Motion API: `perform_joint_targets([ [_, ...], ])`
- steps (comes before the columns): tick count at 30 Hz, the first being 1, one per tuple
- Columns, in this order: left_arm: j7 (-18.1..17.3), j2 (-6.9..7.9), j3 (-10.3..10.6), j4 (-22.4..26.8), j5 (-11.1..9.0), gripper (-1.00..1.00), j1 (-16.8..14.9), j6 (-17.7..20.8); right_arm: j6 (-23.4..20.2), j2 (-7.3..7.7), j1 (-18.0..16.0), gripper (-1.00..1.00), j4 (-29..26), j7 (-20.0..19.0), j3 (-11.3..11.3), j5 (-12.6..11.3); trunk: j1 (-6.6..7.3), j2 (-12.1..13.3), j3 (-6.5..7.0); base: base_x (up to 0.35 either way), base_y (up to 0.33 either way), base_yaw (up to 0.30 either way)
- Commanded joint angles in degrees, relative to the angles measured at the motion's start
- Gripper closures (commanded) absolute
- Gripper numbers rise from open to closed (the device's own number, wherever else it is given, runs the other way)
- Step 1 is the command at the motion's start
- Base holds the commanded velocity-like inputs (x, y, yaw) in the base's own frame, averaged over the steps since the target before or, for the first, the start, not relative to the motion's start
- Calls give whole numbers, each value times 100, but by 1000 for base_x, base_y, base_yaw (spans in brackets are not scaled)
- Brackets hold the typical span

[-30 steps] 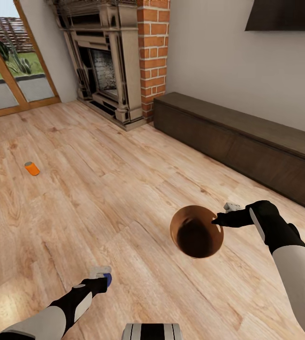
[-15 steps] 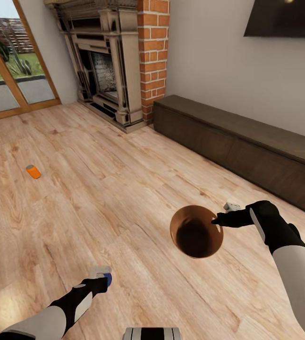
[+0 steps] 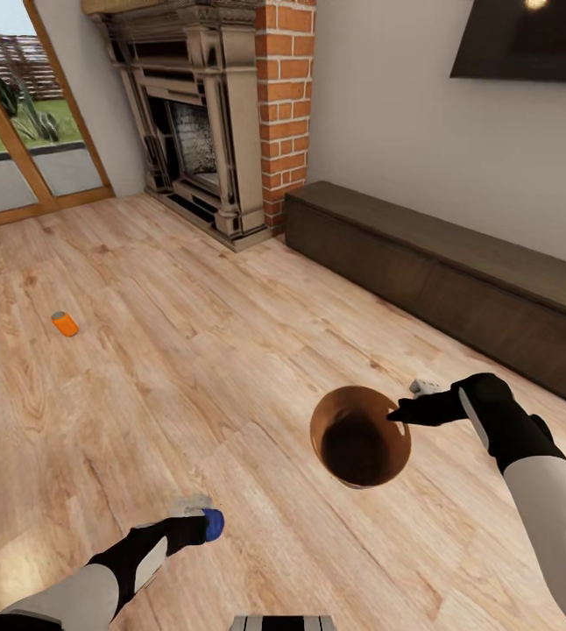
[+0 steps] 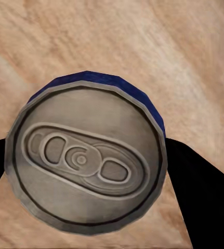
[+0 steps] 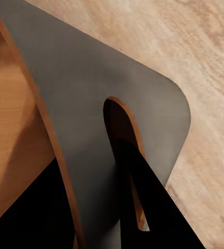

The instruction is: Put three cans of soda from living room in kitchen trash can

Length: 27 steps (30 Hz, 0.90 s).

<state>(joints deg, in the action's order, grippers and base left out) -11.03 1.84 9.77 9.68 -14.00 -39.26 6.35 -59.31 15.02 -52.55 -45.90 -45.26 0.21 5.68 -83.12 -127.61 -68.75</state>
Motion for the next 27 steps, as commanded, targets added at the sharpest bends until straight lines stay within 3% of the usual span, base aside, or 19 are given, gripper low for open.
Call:
perform_joint_targets([
  [1, -271, 96, -4, 114, 1, 100, -36, 162, -69, 1, -1, 100, 8, -117, 63, -187, 23, 41, 19, 0, 0, 0],
  [6, -706, 501, -33, 911, -19, 100, -136, 888, -69, -8, -3, 100, 46, -280, 186, -182, 133, 242, 108, 0, 0, 0],
  [9, -944, 885, -49, 2614, -29, 100, -247, 2155, -69, -22, -14, 100, 183, -343, 234, -169, 198, 362, 162, 0, 0, 0],
  [11, -982, 943, -54, 3302, -28, 100, -341, 2663, -69, -28, -16, 100, 214, -353, 242, -167, 242, 443, 198, 0, 0, 0],
  [13, -1024, 1007, -57, 4498, -19, 100, -604, 3577, -69, -71, -25, 100, 260, -363, 301, -173, 286, 523, 234, 0, 0, 0],
  [17, -1071, 1043, -58, 5433, -25, 100, -1202, 4597, -69, -192, -93, 100, 722, -368, 458, -186, 374, 683, 306, 0, 0, 0],
  [20, -1381, 1050, -56, 5565, -10, 100, -1704, 5063, -69, -335, -381, 100, 1148, -370, 497, -181, 440, 803, 360, 0, 0, 0],
  [21, -1862, 1050, -37, 5303, 13, 100, -2200, 5310, -69, -444, -584, 100, 1476, -370, 510, -169, 462, 844, 378, 0, 0, 0],
  [23, -2216, 1047, -14, 4930, 26, 100, -2611, 5365, -69, -510, -674, 100, 1659, -367, 518, -164, 506, 924, 414, 0, 0, 0],
  [24, -2548, 1034, 46, 4442, 40, 100, -3091, 5365, -69, -569, -760, 100, 1783, -365, 523, -161, 528, 964, 432, 0, 0, 0],
  [26, -2823, 1013, 223, 3884, 48, 100, -3592, 5365, -69, -614, -847, 100, 1863, -365, 527, -159, 572, 1044, 468, 0, 0, 0],
  [27, -3045, 969, 558, 3291, 49, 100, -4090, 5365, -69, -667, -924, 100, 1916, -365, 532, -157, 594, 1084, 485, 0, 0, 0],
])
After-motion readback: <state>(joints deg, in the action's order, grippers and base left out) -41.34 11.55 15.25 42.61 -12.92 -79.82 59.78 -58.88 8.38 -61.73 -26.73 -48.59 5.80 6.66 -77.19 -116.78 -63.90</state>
